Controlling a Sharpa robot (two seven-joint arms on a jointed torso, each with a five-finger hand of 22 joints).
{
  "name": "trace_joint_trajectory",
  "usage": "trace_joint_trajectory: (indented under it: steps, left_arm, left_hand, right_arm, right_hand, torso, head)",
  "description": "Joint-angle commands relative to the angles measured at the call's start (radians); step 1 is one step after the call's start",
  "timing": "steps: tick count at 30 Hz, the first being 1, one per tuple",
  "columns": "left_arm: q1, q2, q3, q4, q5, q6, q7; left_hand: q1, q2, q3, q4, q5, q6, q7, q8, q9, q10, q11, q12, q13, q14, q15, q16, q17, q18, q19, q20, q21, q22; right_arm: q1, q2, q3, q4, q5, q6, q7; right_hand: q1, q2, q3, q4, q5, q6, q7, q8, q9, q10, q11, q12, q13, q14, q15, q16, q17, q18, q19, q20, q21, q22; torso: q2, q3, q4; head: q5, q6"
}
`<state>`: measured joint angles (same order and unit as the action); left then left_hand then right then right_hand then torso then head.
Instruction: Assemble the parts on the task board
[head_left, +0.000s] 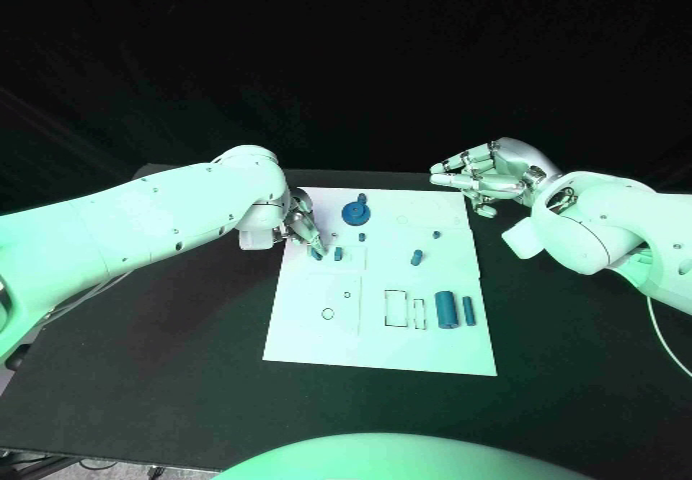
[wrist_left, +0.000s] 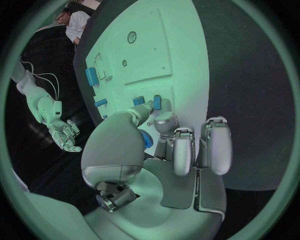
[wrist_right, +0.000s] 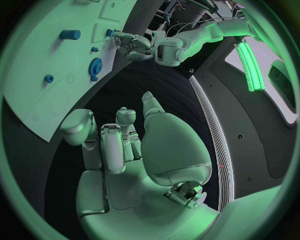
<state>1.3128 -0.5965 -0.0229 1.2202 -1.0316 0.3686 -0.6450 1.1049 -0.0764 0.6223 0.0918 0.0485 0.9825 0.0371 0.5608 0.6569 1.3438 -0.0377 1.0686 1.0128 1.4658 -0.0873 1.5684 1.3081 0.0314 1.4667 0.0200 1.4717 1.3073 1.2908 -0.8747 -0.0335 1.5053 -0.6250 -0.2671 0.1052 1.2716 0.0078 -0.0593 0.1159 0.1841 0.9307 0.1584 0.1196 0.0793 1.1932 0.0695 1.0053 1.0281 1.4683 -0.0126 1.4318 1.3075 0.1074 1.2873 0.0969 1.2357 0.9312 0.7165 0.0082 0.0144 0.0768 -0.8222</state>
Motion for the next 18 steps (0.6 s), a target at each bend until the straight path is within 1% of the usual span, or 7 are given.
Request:
trace_joint_trajectory:
  steps: [1,5,9,13,18]
  left_arm:
    - [-0.006,0.0,-0.006,-0.001,-0.028,0.027,-0.013]
    - [-0.008,0.001,-0.007,0.001,-0.036,0.004,-0.016]
    - [-0.012,0.004,-0.009,0.005,-0.046,-0.025,-0.018]
    - [-0.016,0.004,-0.012,0.012,-0.05,-0.034,-0.02]
    - [-0.02,0.001,-0.015,0.019,-0.052,-0.035,-0.023]
  left_hand:
    - [0.006,0.005,0.076,-0.086,0.004,0.001,-0.01,0.006,0.027,0.002,-0.004,0.003,0.0,0.105,-0.007,0.002,0.263,-0.004,0.057,-0.005,0.005,0.175]
    - [0.005,0.007,0.076,-0.085,0.004,0.0,-0.009,0.007,0.029,0.001,-0.004,0.001,-0.003,0.105,-0.007,0.002,0.263,-0.003,0.056,-0.005,0.004,0.174]
    - [-0.002,0.01,0.073,-0.081,0.003,-0.002,-0.009,0.011,0.034,-0.001,-0.003,-0.004,-0.008,0.105,-0.007,0.002,0.263,-0.003,0.055,-0.006,0.003,0.173]
    - [-0.01,0.011,0.067,-0.077,0.0,-0.003,-0.009,0.015,0.039,-0.002,-0.003,-0.006,-0.012,0.105,-0.008,0.002,0.263,-0.003,0.055,-0.006,0.003,0.173]
    - [-0.016,0.009,0.059,-0.074,-0.001,-0.003,-0.011,0.02,0.045,-0.002,-0.005,-0.007,-0.013,0.105,-0.009,0.002,0.263,-0.003,0.056,-0.007,0.003,0.174]
  right_arm:
    - [-0.001,0.0,0.0,0.001,-0.003,0.016,0.008]
    - [-0.001,-0.001,0.0,0.002,-0.003,0.016,0.008]
    - [-0.001,-0.002,0.0,0.004,-0.003,0.015,0.008]
    - [-0.001,-0.003,0.0,0.005,-0.003,0.016,0.009]
    - [-0.001,-0.003,0.0,0.005,-0.003,0.016,0.01]
  right_hand:
    - [0.002,0.008,-0.003,-0.001,0.007,-0.007,-0.002,0.007,-0.001,-0.006,0.0,0.001,-0.001,0.05,0.005,-0.005,0.061,0.013,-0.006,-0.001,-0.006,-0.001]
    - [0.002,0.008,-0.003,-0.001,0.007,-0.007,-0.002,0.007,-0.001,-0.006,0.0,0.001,-0.001,0.05,0.005,-0.005,0.061,0.013,-0.006,-0.001,-0.006,-0.001]
    - [0.002,0.008,-0.003,-0.001,0.007,-0.007,-0.002,0.007,-0.001,-0.006,0.0,0.001,-0.001,0.05,0.005,-0.005,0.061,0.013,-0.006,-0.001,-0.006,-0.001]
    - [0.002,0.008,-0.003,-0.001,0.007,-0.007,-0.002,0.007,-0.001,-0.006,0.0,0.001,-0.001,0.05,0.005,-0.005,0.061,0.013,-0.006,-0.001,-0.006,-0.001]
    - [0.002,0.008,-0.003,-0.001,0.007,-0.007,-0.002,0.007,-0.001,-0.006,0.0,0.001,-0.001,0.05,0.005,-0.005,0.061,0.013,-0.006,-0.001,-0.006,-0.001]
  torso:
    - [0.001,0.0005,-0.0004]
    - [0.0,0.001,-0.0002]
    - [0.0,0.0011,0.0023]
    - [-0.001,0.0011,-0.0001]
    - [-0.001,0.0014,-0.001]
  head:
    - [0.0,-0.002]
    - [0.0,-0.002]
    - [0.0,-0.004]
    - [0.002,-0.005]
    - [0.003,-0.005]
